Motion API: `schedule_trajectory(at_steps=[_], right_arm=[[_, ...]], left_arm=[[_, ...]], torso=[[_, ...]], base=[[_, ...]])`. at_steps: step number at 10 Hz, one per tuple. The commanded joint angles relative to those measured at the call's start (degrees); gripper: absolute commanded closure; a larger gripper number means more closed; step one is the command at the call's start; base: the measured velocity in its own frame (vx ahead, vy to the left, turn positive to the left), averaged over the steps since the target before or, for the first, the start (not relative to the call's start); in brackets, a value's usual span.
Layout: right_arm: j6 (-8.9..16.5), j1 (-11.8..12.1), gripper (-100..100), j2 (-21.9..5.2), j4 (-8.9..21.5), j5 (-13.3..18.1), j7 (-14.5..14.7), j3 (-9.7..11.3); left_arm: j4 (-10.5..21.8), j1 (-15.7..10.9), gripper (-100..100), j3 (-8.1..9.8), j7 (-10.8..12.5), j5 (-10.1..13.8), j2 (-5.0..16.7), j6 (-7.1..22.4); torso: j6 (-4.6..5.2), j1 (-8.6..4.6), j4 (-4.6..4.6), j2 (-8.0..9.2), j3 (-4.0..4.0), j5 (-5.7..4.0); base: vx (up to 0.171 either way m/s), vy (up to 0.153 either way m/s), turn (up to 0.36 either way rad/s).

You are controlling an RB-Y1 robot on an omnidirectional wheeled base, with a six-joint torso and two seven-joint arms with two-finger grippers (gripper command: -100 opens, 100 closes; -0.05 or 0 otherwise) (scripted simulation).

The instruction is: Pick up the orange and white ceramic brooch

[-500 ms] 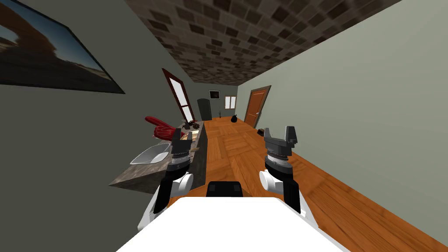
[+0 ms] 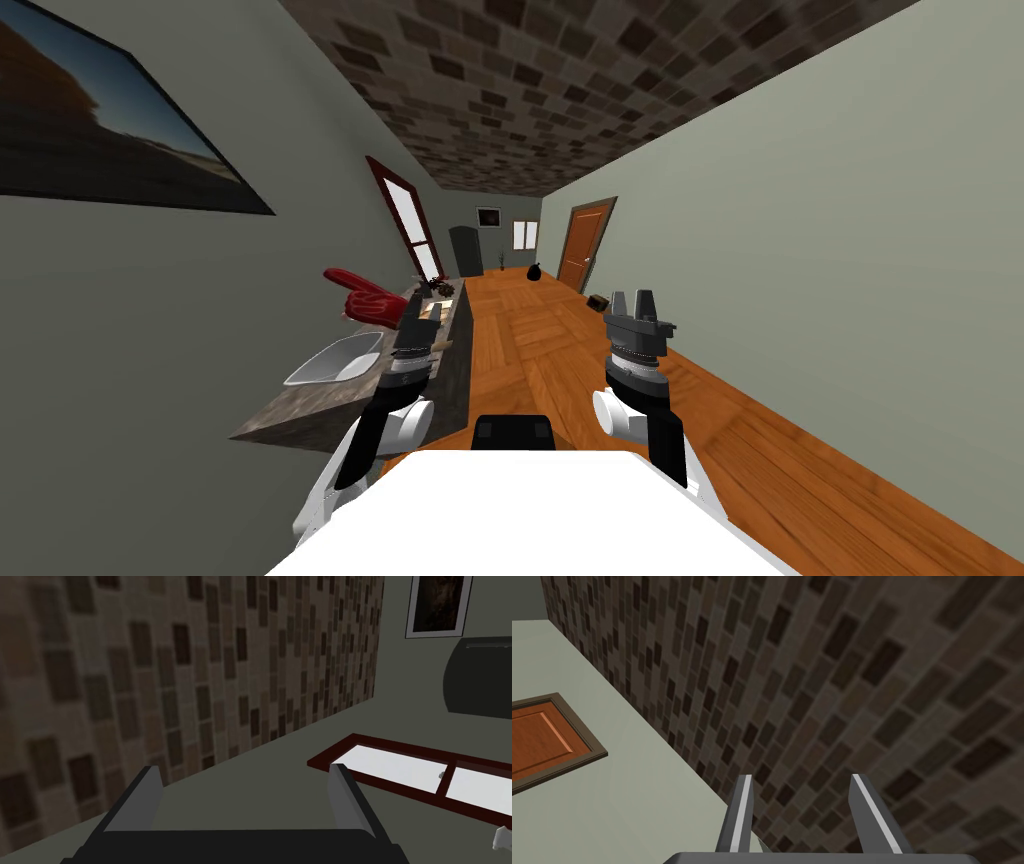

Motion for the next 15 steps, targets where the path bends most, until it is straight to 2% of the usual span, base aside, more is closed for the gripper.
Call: schedule_trajectory(at_steps=[1, 2, 5, 6, 7, 10, 15], right_arm=[[0.0, 0.0, 0, 0.0, 0.0, 0.0, 0.0, 0.0], [0.0, 0.0, 0, 0.0, 0.0, 0.0, 0.0, 0.0], [0.0, 0.0, 0, 0.0, 0.0, 0.0, 0.0, 0.0], [0.0, 0.0, 0, 0.0, 0.0, 0.0, 0.0, 0.0], [0.0, 0.0, 0, 0.0, 0.0, 0.0, 0.0, 0.0], [0.0, 0.0, 0, 0.0, 0.0, 0.0, 0.0, 0.0], [0.0, 0.0, 0, 0.0, 0.0, 0.0, 0.0, 0.0]], left_arm=[[-0.7, 0.0, -100, 0.39, 0.3, 0.2, 1.2, 2.9], [-1.1, 0.1, -100, 0.97, 0.7, 0.5, 2.2, 4.4], [-1.5, 0.1, -100, 1.62, 1.1, 0.8, 3.1, 8.1], [-2.0, 0.0, -100, 2.31, 1.6, 1.2, 3.9, 10.3], [-2.0, 0.0, -100, 2.31, 1.6, 1.2, 3.9, 11.0], [-2.9, 0.0, -100, 3.76, 2.6, 2.0, 5.4, 16.2], [-3.7, -0.1, -100, 5.26, 3.7, 2.9, 6.7, 23.8]], torso=[[0.0, 0.0, 0.0, 0.0, 0.0, 0.0], [0.0, -0.01, 0.0, -0.02, -0.01, -0.01], [0.0, -0.01, -0.02, -0.08, -0.05, -0.01], [0.0, -0.01, -0.01, -0.04, -0.02, 0.0], [0.0, -0.01, -0.02, -0.09, -0.05, 0.0], [0.0, -0.01, -0.02, -0.06, -0.04, 0.0], [0.0, -0.04, -0.03, -0.12, -0.07, -0.01]], base=[[0.059, -0.003, -0.024], [0.094, -0.006, -0.049], [0.067, 0.001, -0.024], [0.08, 0.002, -0.036], [0.067, 0.001, -0.022], [0.071, -0.005, -0.039], [0.078, -0.008, -0.03]])
